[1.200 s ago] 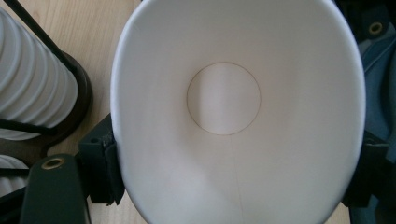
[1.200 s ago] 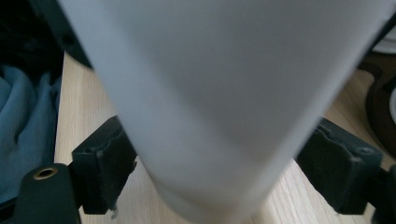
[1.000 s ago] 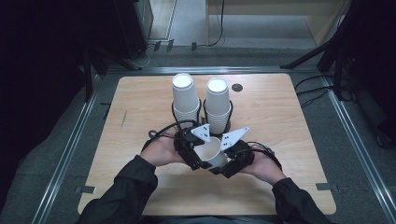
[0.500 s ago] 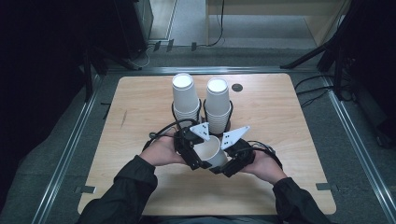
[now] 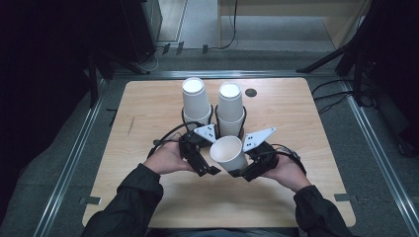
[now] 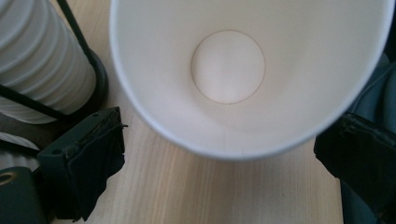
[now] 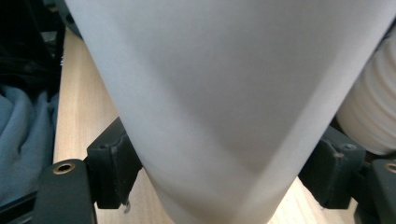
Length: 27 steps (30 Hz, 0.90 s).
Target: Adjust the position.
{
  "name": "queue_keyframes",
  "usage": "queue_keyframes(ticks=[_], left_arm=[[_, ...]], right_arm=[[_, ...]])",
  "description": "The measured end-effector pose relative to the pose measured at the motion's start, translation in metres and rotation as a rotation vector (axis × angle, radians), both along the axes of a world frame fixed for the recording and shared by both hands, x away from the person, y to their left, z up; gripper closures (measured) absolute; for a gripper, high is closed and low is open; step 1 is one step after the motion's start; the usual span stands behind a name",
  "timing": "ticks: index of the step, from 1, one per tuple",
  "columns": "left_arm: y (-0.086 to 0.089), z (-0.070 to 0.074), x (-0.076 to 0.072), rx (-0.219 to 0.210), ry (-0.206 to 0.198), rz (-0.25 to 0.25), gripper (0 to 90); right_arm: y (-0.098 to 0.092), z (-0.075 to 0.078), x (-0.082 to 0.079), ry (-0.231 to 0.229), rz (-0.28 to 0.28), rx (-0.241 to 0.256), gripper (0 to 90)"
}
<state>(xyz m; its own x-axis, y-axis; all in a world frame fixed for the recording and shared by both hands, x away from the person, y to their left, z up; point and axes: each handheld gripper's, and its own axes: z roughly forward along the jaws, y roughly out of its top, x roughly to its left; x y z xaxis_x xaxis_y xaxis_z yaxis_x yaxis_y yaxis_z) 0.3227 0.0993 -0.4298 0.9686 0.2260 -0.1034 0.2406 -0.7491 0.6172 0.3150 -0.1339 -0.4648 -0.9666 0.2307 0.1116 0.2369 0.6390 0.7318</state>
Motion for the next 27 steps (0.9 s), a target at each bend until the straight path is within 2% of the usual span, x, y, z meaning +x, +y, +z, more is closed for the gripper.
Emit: queue_keyframes(ticks=[3,4,5,7,8,14,16,20,24,27], left_arm=[[0.005,-0.001,0.001,-0.012,-0.01,0.012,2.6],[0.008,-0.001,0.0,-0.024,-0.028,0.017,2.6],[0.011,-0.001,0.0,-0.05,-0.025,0.013,5.1],[0.014,-0.001,-0.001,-0.065,-0.037,0.022,5.4],[0.015,-0.001,-0.001,-0.072,-0.025,0.026,5.4],[0.024,-0.009,-0.002,-0.097,-0.013,0.066,5.5],[0.025,-0.012,-0.003,-0.114,-0.023,0.065,10.8],[0.027,-0.02,-0.001,-0.134,-0.011,0.087,11.2],[0.03,-0.025,0.0,-0.165,0.005,0.117,11.2],[0.03,-0.023,-0.001,-0.21,0.014,0.126,10.9]], right_arm=[[-0.005,0.004,0.001,-0.006,-0.018,0.01,23.0],[-0.006,0.004,0.002,-0.01,-0.02,0.012,23.0],[-0.008,0.006,0.002,-0.014,-0.026,0.015,23.0],[-0.011,0.009,0.002,-0.014,-0.031,0.023,23.0],[-0.012,0.01,0.003,-0.015,-0.031,0.021,23.0],[-0.017,0.011,0.007,-0.015,-0.047,0.018,22.9],[-0.018,0.012,0.008,-0.02,-0.051,0.018,22.9],[-0.017,0.013,0.012,-0.019,-0.055,0.03,22.9],[-0.016,0.013,0.014,-0.017,-0.055,0.03,22.8],[-0.015,0.013,0.015,-0.018,-0.048,0.036,22.8]])
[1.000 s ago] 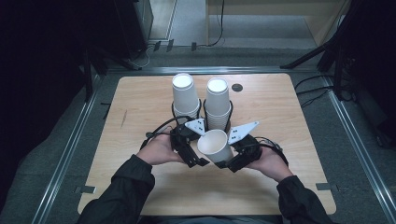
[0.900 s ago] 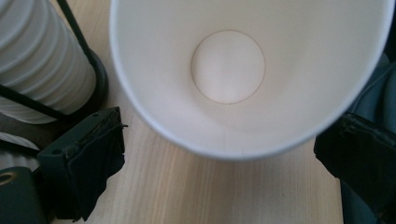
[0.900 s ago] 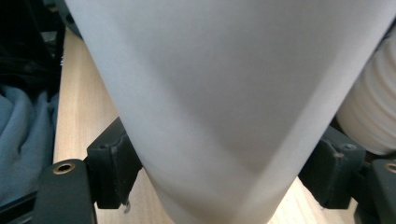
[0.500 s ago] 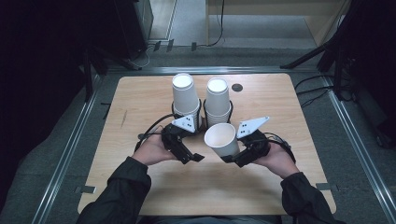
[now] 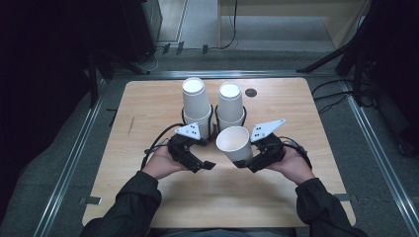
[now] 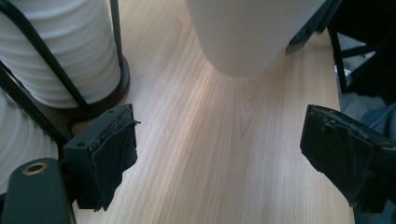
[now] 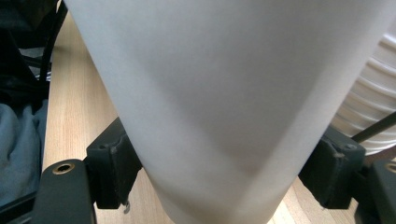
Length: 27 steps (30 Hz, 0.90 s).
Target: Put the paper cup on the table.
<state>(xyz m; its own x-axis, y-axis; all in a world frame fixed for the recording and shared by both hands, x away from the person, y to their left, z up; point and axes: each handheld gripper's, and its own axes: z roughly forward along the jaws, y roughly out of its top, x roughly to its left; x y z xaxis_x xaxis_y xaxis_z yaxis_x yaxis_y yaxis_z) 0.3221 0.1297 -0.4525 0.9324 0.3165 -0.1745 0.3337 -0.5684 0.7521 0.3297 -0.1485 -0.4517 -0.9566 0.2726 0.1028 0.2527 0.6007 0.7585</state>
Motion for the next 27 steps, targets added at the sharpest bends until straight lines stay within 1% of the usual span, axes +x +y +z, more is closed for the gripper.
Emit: queue_keyframes(ticks=[2,3,4,8,10,11,12,15,19,21,23,24,27], left_arm=[[-0.001,0.003,-0.001,-0.027,-0.013,0.008,10.9],[-0.002,0.004,-0.001,-0.042,-0.001,0.002,10.8],[-0.003,0.005,-0.001,-0.053,0.0,0.002,10.0],[-0.008,0.006,-0.004,-0.071,-0.01,-0.001,5.6],[-0.01,0.008,-0.006,-0.087,-0.036,-0.007,5.7],[-0.011,0.009,-0.006,-0.091,-0.038,-0.014,5.7],[-0.012,0.009,-0.006,-0.097,-0.044,-0.009,5.8],[-0.014,0.008,-0.005,-0.103,-0.041,-0.012,5.7],[-0.018,0.01,-0.005,-0.133,-0.03,-0.019,5.7],[-0.021,0.013,-0.007,-0.148,-0.038,-0.027,5.7],[-0.023,0.015,-0.007,-0.18,-0.017,-0.042,5.7],[-0.024,0.016,-0.008,-0.188,-0.021,-0.043,5.7],[-0.025,0.016,-0.008,-0.197,-0.023,-0.039,5.7]], right_arm=[[0.001,0.0,-0.001,0.004,0.002,-0.001,22.8],[0.001,0.0,-0.001,0.0,0.003,-0.001,22.9],[0.002,0.001,-0.001,0.0,0.007,0.002,22.8],[0.005,0.001,-0.003,0.005,0.015,0.007,22.8],[0.007,0.0,-0.003,0.004,0.022,0.005,22.8],[0.008,0.0,-0.003,0.005,0.028,0.007,22.8],[0.009,0.001,-0.004,0.003,0.031,0.008,22.8],[0.011,0.001,-0.005,0.007,0.04,0.021,22.8],[0.014,0.0,-0.007,0.008,0.058,0.02,22.8],[0.016,0.0,-0.008,0.007,0.065,0.019,22.8],[0.018,0.0,-0.009,0.013,0.073,0.025,22.8],[0.019,0.0,-0.01,0.017,0.077,0.027,22.8],[0.023,0.0,-0.011,0.022,0.087,0.031,22.8]])
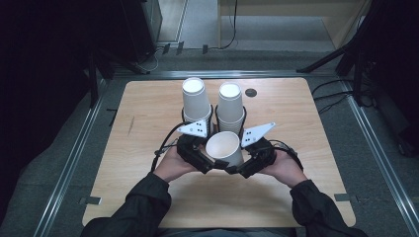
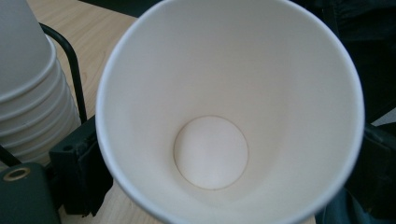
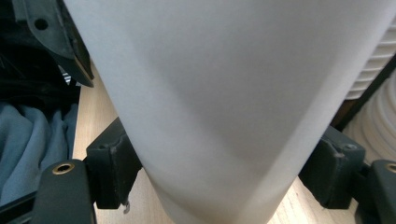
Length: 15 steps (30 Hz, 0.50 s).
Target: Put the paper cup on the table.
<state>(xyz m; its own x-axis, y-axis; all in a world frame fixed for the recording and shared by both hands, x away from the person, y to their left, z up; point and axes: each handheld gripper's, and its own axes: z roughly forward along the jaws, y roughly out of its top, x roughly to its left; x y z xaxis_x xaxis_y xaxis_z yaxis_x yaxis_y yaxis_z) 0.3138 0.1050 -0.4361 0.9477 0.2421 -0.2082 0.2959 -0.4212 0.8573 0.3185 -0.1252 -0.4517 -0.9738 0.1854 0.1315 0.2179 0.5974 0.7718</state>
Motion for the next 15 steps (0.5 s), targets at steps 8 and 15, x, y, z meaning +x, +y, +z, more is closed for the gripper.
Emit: queue_keyframes(ticks=[8,15], left_arm=[[0.0039,0.0019,-0.0025,-0.047,-0.02,0.007,11.3],[0.0033,0.0011,-0.0016,-0.022,-0.024,0.007,15.6]], right_arm=[[0.0043,-0.0011,-0.0008,0.007,0.014,0.011,23.0],[0.0028,-0.0017,-0.0002,0.008,0.01,0.006,22.9]])
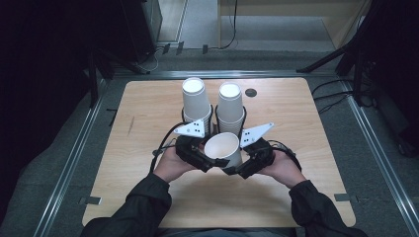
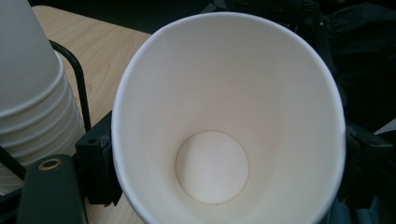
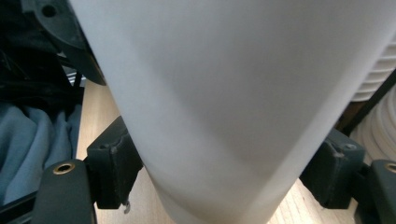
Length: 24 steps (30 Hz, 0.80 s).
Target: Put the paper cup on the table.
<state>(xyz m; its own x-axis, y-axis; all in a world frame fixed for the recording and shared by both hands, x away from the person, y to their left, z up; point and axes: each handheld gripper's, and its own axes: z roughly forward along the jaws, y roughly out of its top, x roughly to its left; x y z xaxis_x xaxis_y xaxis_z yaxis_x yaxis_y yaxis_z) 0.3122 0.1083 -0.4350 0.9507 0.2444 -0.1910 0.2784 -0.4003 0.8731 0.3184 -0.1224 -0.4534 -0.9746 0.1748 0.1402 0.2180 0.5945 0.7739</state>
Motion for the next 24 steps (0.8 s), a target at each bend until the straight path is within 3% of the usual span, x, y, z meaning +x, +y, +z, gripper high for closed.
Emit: queue_keyframes(ticks=[3,10,15,19,24], left_arm=[[0.001,-0.002,0.002,0.011,0.025,-0.001,16.9],[0.006,0.001,0.003,0.014,0.013,0.004,19.9],[0.013,0.002,0.005,0.007,0.017,0.015,19.9],[0.019,0.002,0.005,0.029,0.007,0.022,19.9],[0.026,0.0,0.006,0.055,0.008,0.032,19.6]], right_arm=[[-0.001,-0.001,0.0,-0.002,-0.01,-0.015,22.7],[-0.001,-0.001,0.0,0.003,-0.017,-0.004,19.6],[-0.004,-0.004,-0.002,0.0,-0.026,-0.041,18.0],[-0.009,-0.006,-0.006,-0.005,-0.029,-0.077,17.8],[-0.017,-0.005,-0.008,-0.018,-0.045,-0.083,17.8]])
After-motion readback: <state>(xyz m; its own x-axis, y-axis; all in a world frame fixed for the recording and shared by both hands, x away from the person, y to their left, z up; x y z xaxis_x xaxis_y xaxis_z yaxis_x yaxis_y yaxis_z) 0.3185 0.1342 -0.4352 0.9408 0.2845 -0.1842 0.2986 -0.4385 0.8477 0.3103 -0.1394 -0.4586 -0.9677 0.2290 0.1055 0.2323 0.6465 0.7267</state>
